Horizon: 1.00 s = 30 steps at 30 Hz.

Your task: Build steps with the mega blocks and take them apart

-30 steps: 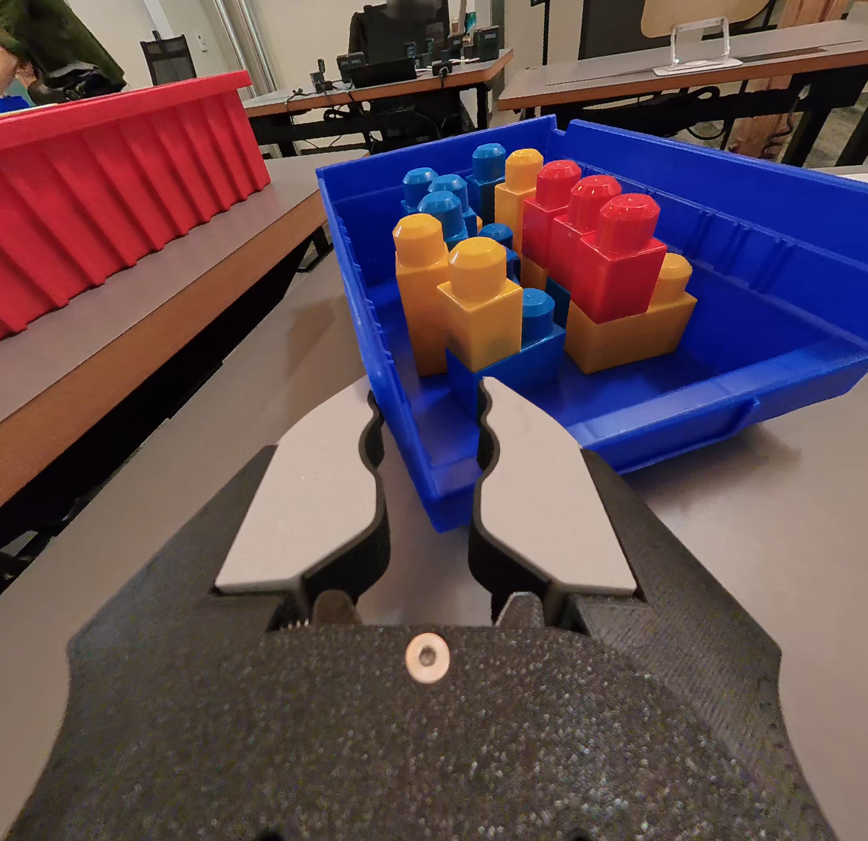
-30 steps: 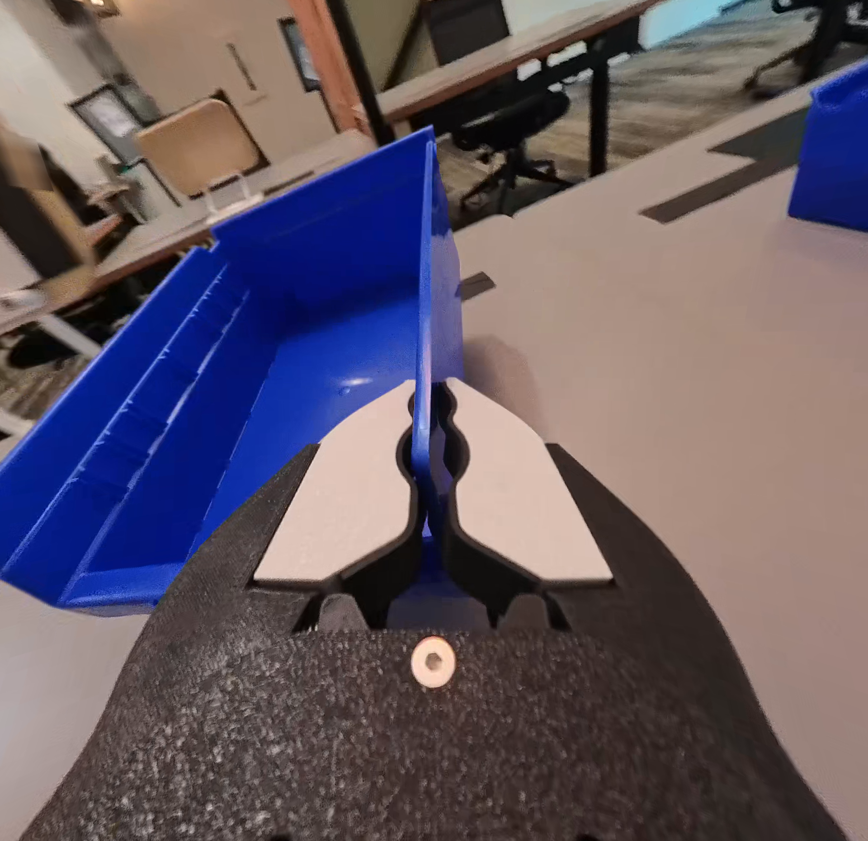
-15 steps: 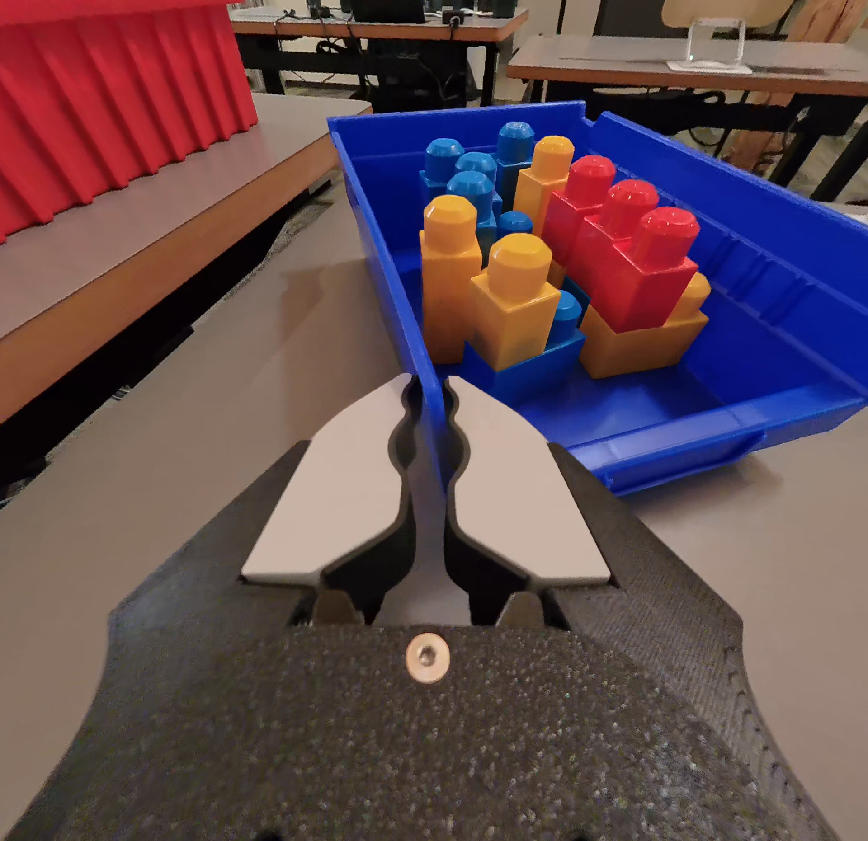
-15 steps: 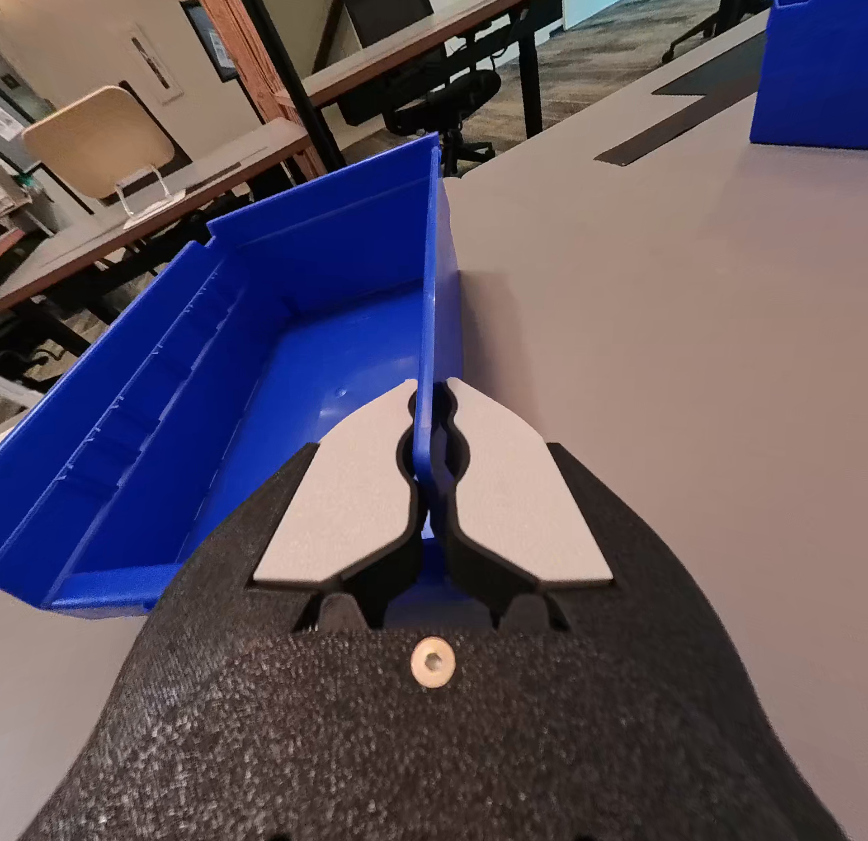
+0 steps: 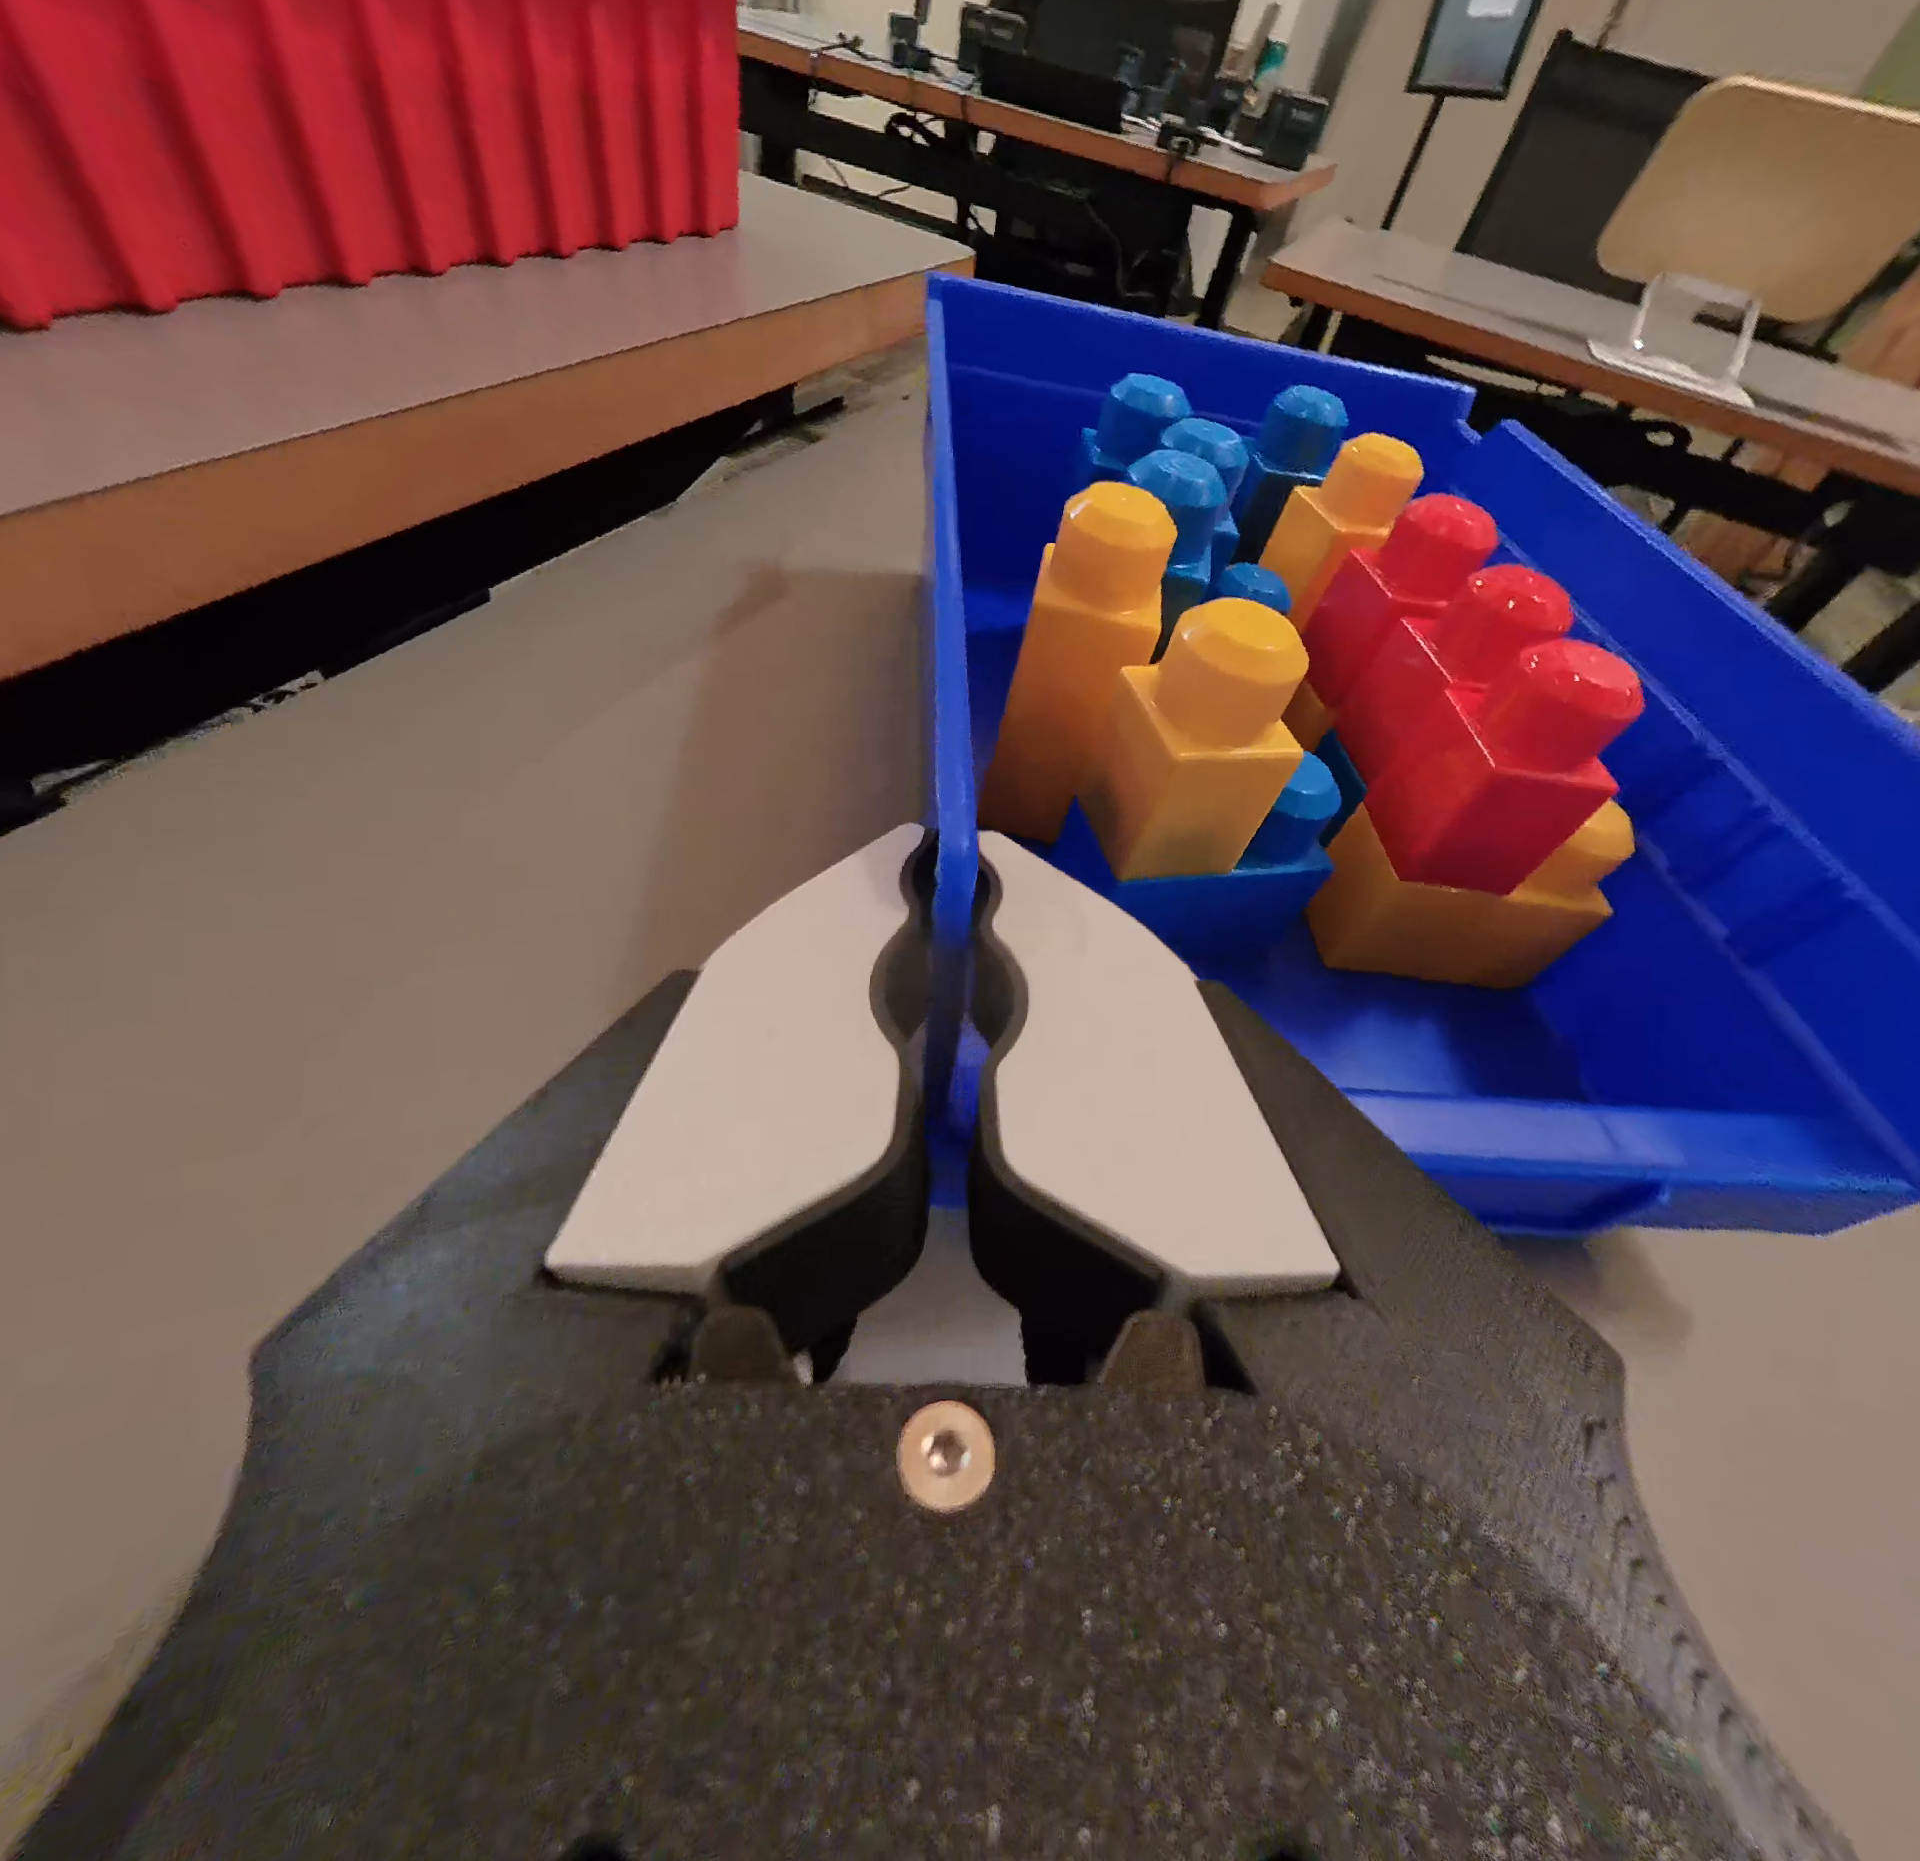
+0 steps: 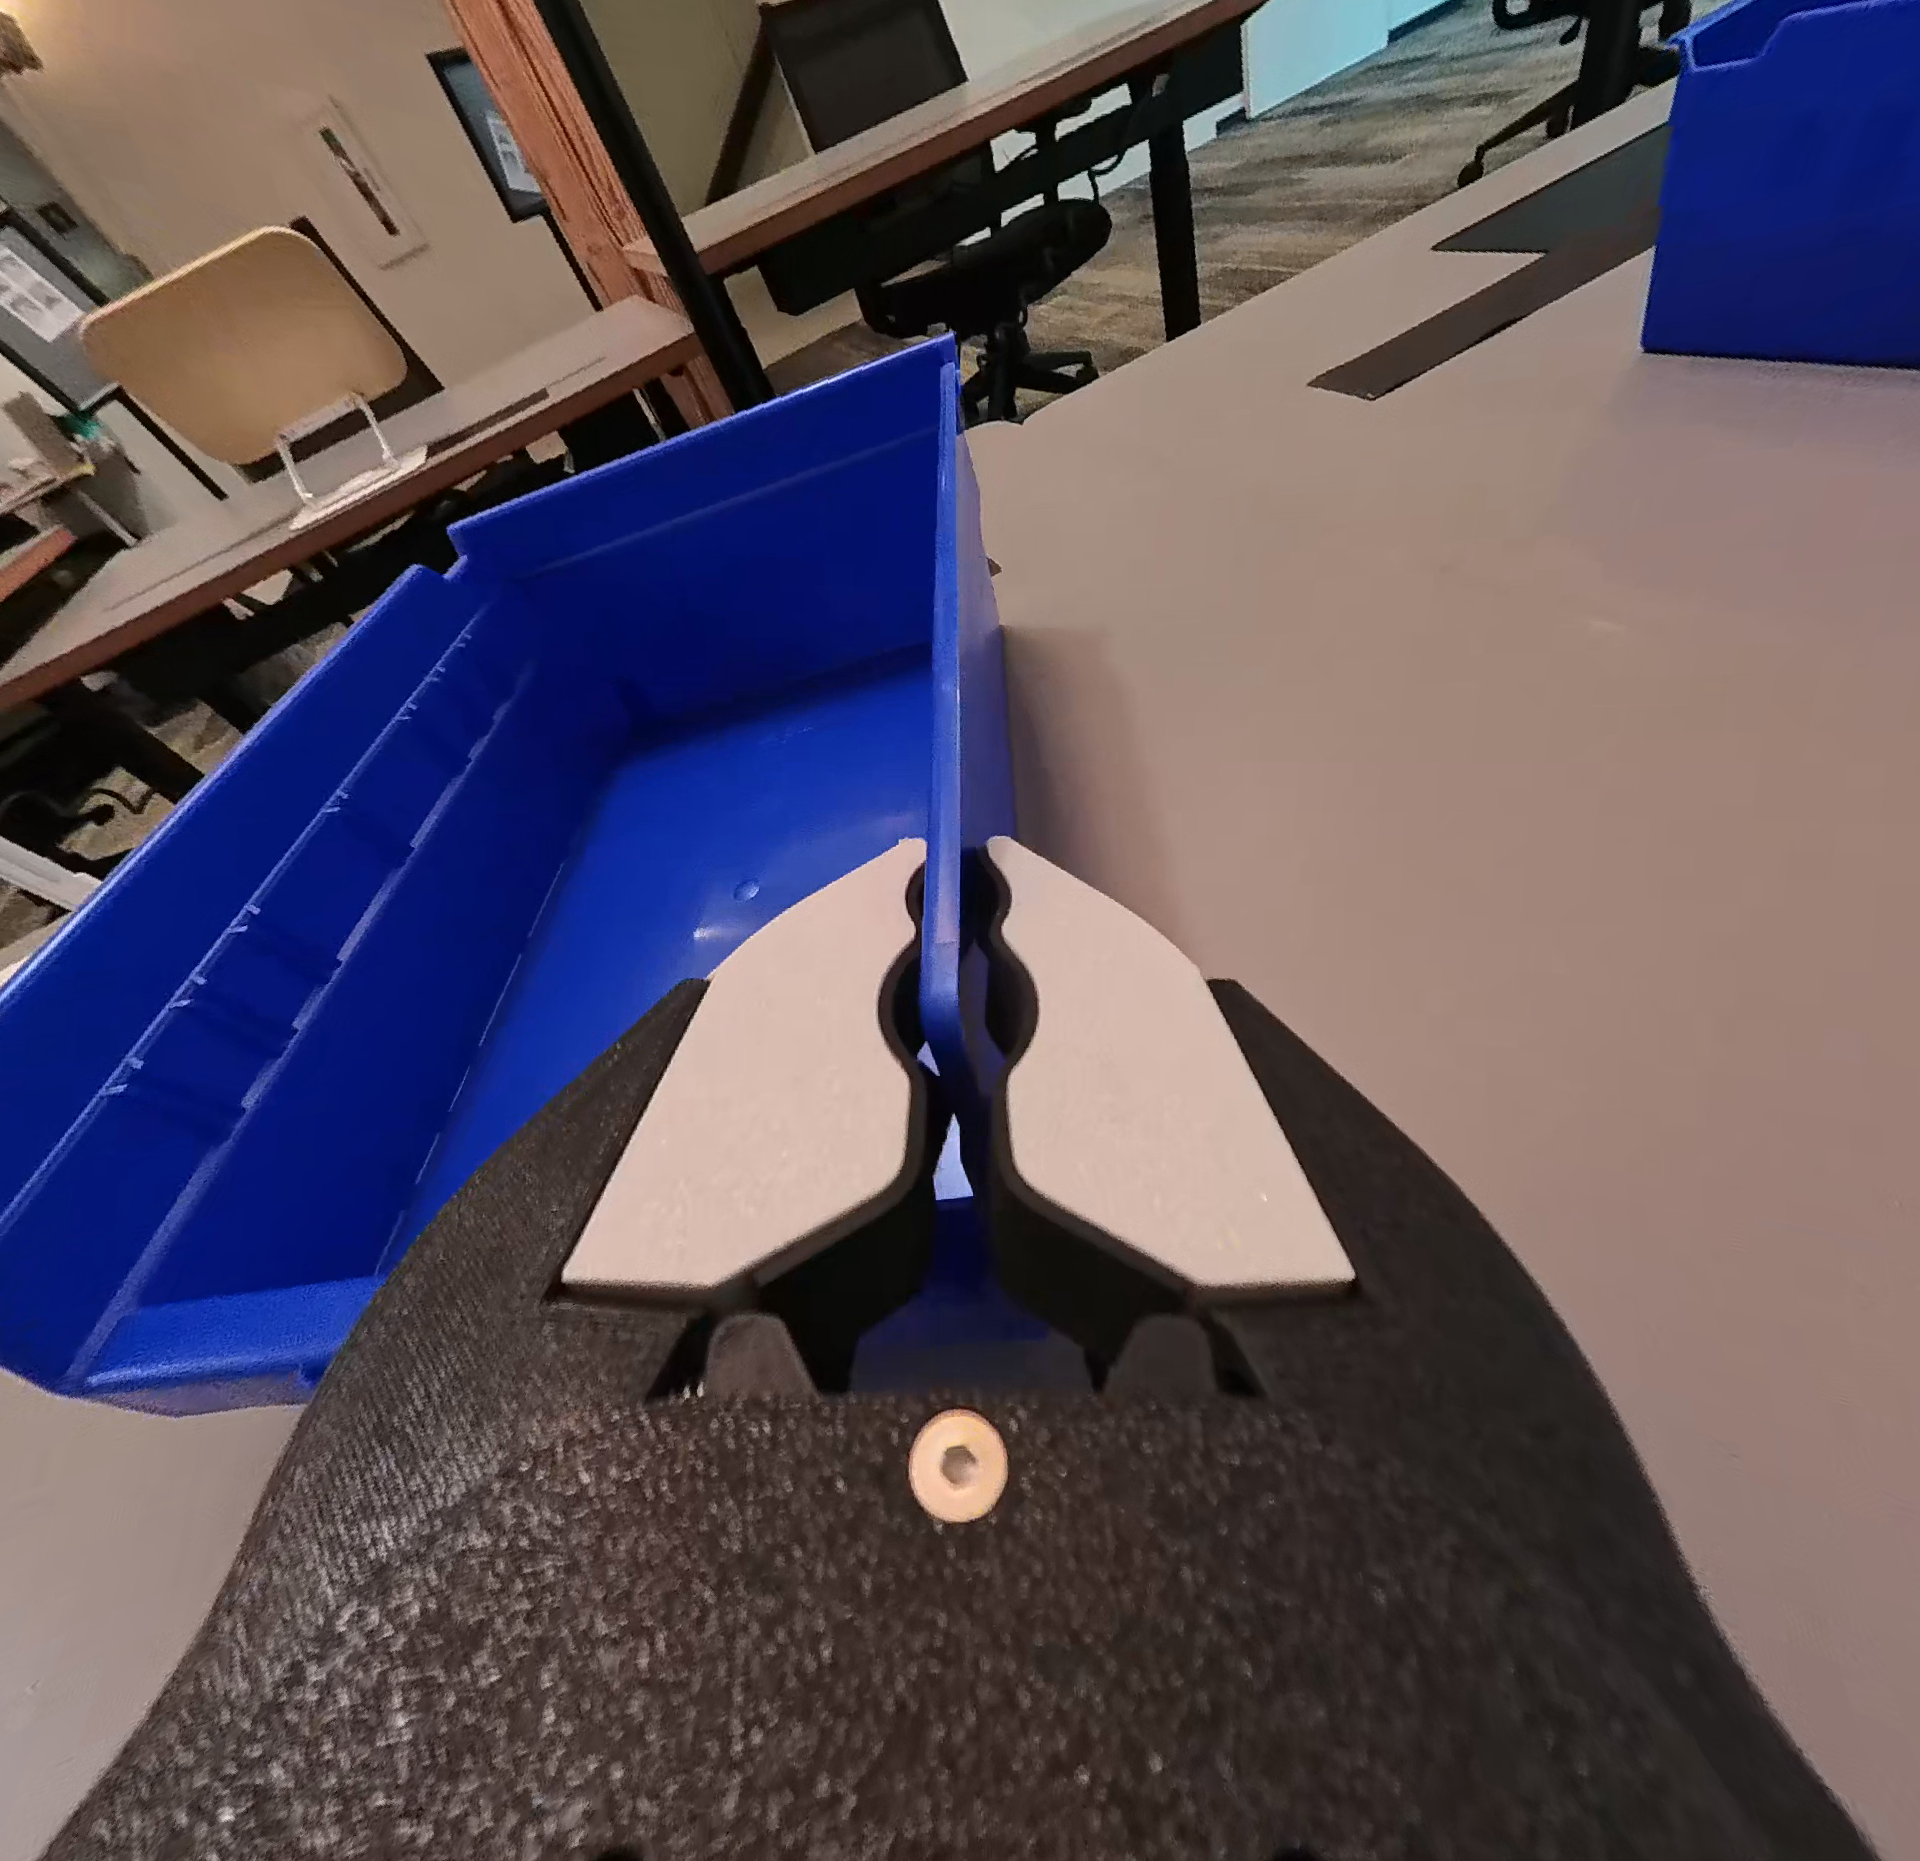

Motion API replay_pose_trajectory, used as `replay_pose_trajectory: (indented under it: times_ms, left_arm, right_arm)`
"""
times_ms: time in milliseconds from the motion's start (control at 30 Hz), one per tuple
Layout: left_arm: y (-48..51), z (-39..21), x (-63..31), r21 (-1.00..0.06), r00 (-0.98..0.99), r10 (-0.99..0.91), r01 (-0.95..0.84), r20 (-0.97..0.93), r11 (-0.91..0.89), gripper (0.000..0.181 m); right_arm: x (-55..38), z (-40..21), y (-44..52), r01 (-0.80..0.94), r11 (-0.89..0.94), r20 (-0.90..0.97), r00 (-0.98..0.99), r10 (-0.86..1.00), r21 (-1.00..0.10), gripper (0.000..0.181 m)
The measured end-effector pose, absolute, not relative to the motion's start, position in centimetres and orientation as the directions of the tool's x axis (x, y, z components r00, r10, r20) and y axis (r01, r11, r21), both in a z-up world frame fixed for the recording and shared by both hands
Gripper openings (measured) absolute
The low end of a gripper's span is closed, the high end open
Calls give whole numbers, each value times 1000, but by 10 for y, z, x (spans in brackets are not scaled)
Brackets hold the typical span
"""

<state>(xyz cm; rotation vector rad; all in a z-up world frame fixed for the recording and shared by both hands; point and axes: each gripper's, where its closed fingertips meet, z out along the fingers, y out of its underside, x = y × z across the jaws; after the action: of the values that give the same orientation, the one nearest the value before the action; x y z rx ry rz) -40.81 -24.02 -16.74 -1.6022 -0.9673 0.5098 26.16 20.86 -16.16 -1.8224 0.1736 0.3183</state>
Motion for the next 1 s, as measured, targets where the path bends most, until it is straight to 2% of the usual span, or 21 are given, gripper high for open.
replay_pose_trajectory:
  times_ms: [167, 333, 367, 433, 567, 667, 767, 900, 1000]
  left_arm:
    - [-233, -167, -415, -946, 537, 824, 325, 180, -5, 4]
    - [-227, -166, -416, -948, 558, 806, 319, 197, 12, 4]
    - [-228, -165, -414, -950, 572, 795, 312, 203, 18, 6]
    - [-234, -153, -412, -966, 580, 793, 255, 185, 38, 26]
    - [-239, -104, -392, -997, 632, 772, 72, 61, 20, 32]
    - [-216, -84, -369, -998, 714, 699, 14, -38, -68, 33]
    - [-189, -90, -359, -986, 767, 637, 34, -80, -165, 36]
    - [-160, -122, -368, -943, 781, 611, 96, -128, -319, 43]
    - [-161, -141, -390, -895, 724, 662, 145, -194, -421, 51]
  right_arm:
    - [259, -158, 207, -259, -259, -287, 955, 74, -930, 9]
    - [260, -123, 196, -199, -134, -218, 965, 144, -971, 32]
    - [257, -113, 192, -175, -102, -191, 965, 178, -979, 36]
    - [245, -92, 182, -137, -45, -144, 953, 267, -990, 38]
    - [216, -51, 165, -41, 64, -13, 922, 386, -997, 39]
    - [183, -28, 155, 4, 119, 61, 874, 482, -993, 34]
    - [137, -26, 146, 6, 97, 65, 780, 622, -995, 1]
    - [83, -50, 138, 59, 88, 105, 655, 748, -994, 0]
    - [60, -79, 130, 99, 91, 132, 594, 794, -991, 0]
